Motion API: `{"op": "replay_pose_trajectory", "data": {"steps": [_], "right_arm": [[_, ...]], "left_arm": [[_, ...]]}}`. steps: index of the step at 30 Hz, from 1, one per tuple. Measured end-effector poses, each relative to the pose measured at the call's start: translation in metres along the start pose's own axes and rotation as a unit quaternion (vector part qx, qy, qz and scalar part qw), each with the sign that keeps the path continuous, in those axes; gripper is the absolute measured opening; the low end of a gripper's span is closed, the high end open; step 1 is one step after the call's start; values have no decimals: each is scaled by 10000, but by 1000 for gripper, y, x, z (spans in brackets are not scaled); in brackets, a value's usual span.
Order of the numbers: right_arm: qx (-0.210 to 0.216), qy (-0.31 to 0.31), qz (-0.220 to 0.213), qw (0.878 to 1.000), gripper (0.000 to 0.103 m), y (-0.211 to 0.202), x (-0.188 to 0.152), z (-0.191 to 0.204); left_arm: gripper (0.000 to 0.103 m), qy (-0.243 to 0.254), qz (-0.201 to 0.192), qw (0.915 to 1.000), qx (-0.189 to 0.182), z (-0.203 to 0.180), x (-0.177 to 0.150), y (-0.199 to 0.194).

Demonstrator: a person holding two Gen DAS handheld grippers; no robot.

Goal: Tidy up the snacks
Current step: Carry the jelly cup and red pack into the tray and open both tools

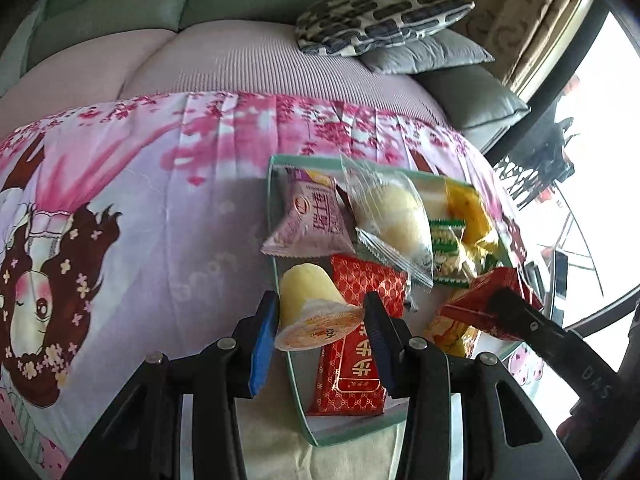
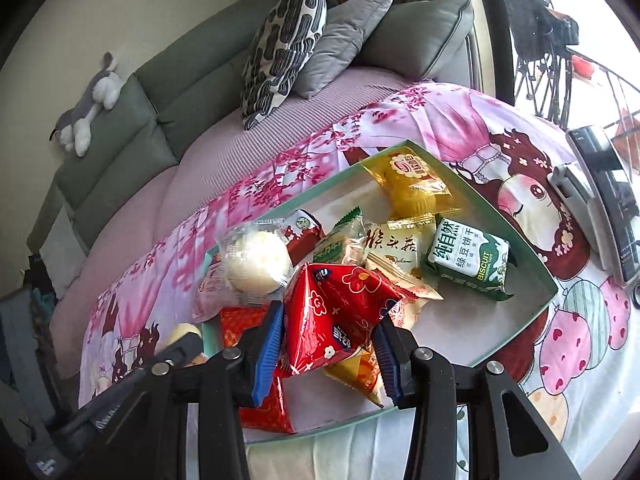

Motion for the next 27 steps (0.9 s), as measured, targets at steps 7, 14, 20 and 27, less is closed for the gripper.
{"op": "replay_pose_trajectory", "data": {"steps": [7, 14, 20, 27], "right_arm": [[17, -62, 60, 10000, 46, 2, -1, 3], [16, -100, 106, 9999, 46, 4, -2, 5], [-12, -194, 163, 9997, 47, 7, -2, 8], [-19, -290, 237, 9993, 48, 10, -4, 11]], "left_arm": [[45, 118, 197, 9997, 10, -6, -6, 13], [45, 206, 261, 9994, 6, -10, -9, 17], [45, 305, 430, 9986, -86, -14, -15, 22], [45, 341, 593, 9977, -8, -14, -20, 32]]}}
Point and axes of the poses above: each gripper's, at about its wrist camera, not at the fingertips, and y roughly the way its jaws point, z to its left, x to its top, the point moved 2 cm from there along y, roughly the way its jaws point, and after that the axes turned 9 degrees about -y, right-handed, at the moved point
